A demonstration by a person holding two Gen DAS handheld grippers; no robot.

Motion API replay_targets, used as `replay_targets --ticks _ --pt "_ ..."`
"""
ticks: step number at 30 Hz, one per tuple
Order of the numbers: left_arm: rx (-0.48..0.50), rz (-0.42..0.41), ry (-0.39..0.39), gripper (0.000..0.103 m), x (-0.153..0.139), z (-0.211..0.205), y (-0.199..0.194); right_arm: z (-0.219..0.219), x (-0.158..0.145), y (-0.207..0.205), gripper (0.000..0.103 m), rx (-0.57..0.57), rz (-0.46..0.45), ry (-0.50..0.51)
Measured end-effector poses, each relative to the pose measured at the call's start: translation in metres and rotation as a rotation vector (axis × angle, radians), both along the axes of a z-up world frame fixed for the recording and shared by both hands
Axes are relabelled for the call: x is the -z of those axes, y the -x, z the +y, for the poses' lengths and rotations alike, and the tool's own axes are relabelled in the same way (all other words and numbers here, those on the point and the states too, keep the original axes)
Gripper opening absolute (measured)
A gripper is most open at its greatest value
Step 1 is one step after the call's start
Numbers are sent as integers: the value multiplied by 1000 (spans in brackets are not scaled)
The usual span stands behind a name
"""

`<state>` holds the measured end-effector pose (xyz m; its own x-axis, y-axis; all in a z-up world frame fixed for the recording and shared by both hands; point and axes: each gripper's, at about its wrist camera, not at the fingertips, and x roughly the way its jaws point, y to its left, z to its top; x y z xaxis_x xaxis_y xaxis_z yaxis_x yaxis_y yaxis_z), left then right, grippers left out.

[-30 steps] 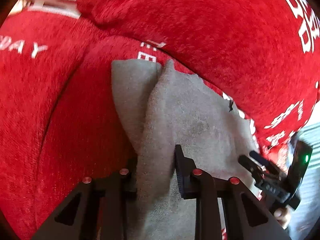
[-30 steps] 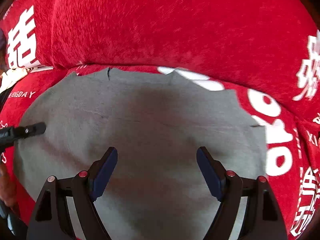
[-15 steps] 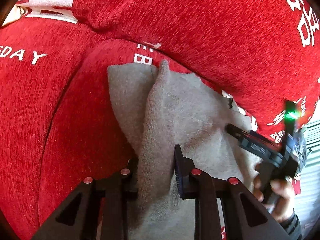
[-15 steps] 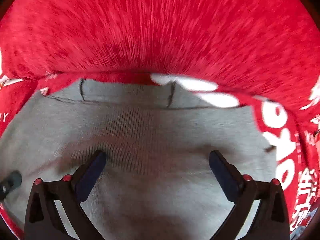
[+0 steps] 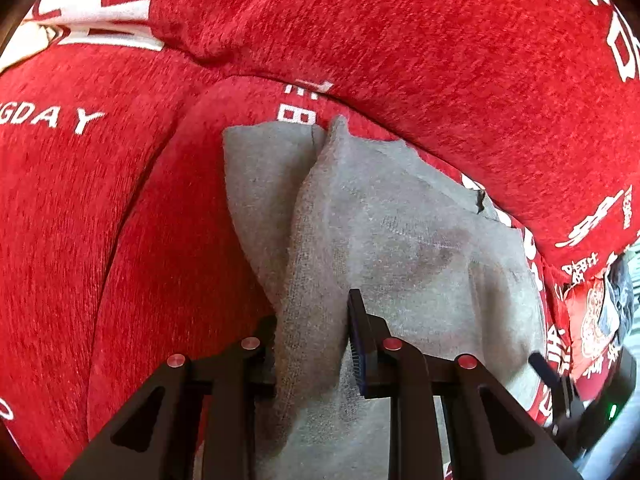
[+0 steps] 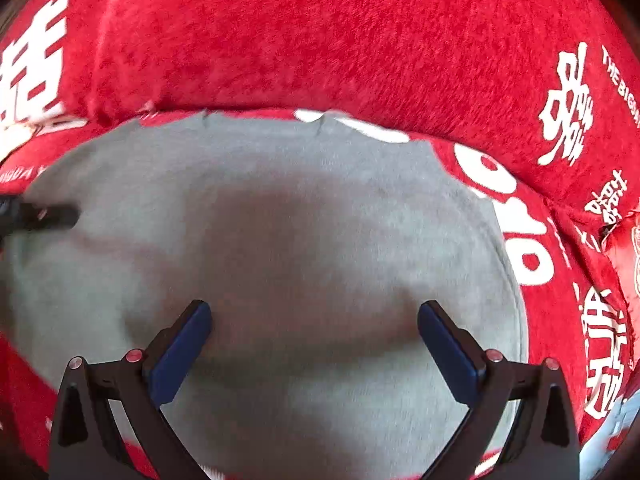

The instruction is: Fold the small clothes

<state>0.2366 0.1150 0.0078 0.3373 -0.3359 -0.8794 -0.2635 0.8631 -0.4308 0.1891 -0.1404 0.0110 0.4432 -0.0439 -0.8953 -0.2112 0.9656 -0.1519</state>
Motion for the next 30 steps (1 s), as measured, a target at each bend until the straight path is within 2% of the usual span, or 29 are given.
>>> replay_targets --ticks 3,5,7,9,13,15,18,19,22,24,30 --pt "-6 2 -16 25 -2 -2 1 8 0 7 103 -46 -2 58" --pt "-4 3 -36 25 -6 -6 1 7 10 4 103 -41 48 20" --pt "-2 4 -52 25 -11 -8 2 2 16 0 103 -12 49 -39" --pt "2 3 -58 25 -16 -8 2 2 10 -6 103 -22 90 -29" --pt "3 21 -87 25 -15 -12 2 -9 -14 -6 103 10 12 -135" --pt "-6 28 -99 25 -13 -14 3 -12 -11 -16 103 44 9 -168" --pt "-16 33 -115 25 -18 -18 5 -3 21 -32 103 40 61 -85" --pt "-12 30 -127 25 -23 -21 5 1 21 -31 103 21 13 -74" --pt "9 16 -157 25 -39 -32 7 5 18 -38 103 -24 53 -41" --pt "17 14 -175 24 -49 -40 6 -4 10 -42 103 -12 73 -64" --pt "17 41 -206 22 -77 -75 -3 -60 -16 -36 103 46 28 -124"
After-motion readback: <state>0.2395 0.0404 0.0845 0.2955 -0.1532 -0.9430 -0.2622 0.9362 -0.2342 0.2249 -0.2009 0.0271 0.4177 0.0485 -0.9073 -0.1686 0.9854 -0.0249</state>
